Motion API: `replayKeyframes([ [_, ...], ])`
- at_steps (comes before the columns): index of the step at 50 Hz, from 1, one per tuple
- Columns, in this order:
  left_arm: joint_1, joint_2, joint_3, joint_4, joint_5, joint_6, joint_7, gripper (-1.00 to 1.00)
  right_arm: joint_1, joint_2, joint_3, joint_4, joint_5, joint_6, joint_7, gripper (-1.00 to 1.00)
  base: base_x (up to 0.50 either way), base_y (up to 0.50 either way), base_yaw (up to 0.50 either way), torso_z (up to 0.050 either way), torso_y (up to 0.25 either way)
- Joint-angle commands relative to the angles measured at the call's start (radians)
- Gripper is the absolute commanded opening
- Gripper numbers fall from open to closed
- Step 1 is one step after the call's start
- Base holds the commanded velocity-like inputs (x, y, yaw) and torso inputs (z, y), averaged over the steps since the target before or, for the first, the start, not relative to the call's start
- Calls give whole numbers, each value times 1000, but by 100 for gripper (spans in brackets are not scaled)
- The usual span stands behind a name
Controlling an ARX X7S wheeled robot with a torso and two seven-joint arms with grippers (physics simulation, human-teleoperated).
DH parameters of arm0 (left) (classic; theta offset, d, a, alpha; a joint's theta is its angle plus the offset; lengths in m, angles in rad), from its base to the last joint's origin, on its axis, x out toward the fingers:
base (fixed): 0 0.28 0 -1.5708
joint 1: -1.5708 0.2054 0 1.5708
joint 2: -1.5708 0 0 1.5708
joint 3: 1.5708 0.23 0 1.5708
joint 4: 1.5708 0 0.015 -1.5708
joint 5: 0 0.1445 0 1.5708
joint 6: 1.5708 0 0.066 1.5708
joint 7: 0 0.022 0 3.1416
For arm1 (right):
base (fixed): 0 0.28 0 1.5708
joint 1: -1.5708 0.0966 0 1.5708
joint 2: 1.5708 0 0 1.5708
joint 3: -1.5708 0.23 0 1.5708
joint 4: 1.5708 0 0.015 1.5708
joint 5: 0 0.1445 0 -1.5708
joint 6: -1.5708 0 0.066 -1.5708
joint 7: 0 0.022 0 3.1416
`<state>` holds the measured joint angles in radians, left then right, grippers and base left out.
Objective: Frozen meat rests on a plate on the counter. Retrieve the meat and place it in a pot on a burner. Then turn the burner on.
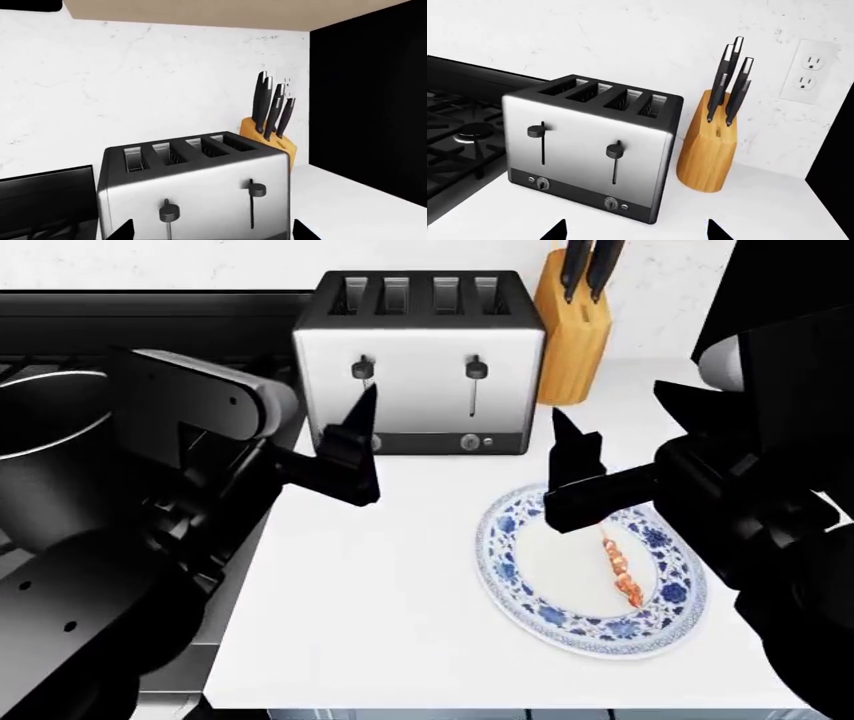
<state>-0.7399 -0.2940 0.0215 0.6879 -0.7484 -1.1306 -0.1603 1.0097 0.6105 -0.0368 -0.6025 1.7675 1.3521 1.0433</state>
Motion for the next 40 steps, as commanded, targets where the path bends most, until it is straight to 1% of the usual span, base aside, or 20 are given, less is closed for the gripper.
replayKeyframes([
  [1,16,-6,-8,21,-29,1,6,100,71,76,-144,42,277,-104,294,100,0,0,0,0,0],
  [3,18,-9,-6,19,-27,5,7,100,123,97,-193,51,341,-125,357,100,0,0,0,0,0],
  [7,20,-11,-14,33,-33,7,1,100,148,115,-244,70,403,-174,426,100,0,0,0,0,0],
  [11,30,-6,0,31,-29,22,6,100,187,130,-340,120,486,-223,500,100,0,0,0,0,0],
  [14,30,-1,7,15,-27,29,10,100,223,159,-417,124,514,-272,520,100,0,0,0,0,0],
  [18,25,-1,5,4,-29,28,7,100,268,214,-525,96,537,-380,521,100,0,0,0,0,0],
  [22,32,-4,5,3,-31,35,10,100,225,238,-536,61,522,-453,502,100,0,0,0,0,0],
  [27,34,-7,19,-4,-23,42,11,100,148,269,-528,33,472,-498,478,100,0,0,0,0,0],
  [30,31,-5,23,-4,-27,38,8,100,118,280,-525,32,447,-503,452,100,0,0,0,0,0],
  [40,35,-14,62,-53,15,86,28,100,60,285,-517,59,381,-519,390,100,0,0,0,0,0],
])
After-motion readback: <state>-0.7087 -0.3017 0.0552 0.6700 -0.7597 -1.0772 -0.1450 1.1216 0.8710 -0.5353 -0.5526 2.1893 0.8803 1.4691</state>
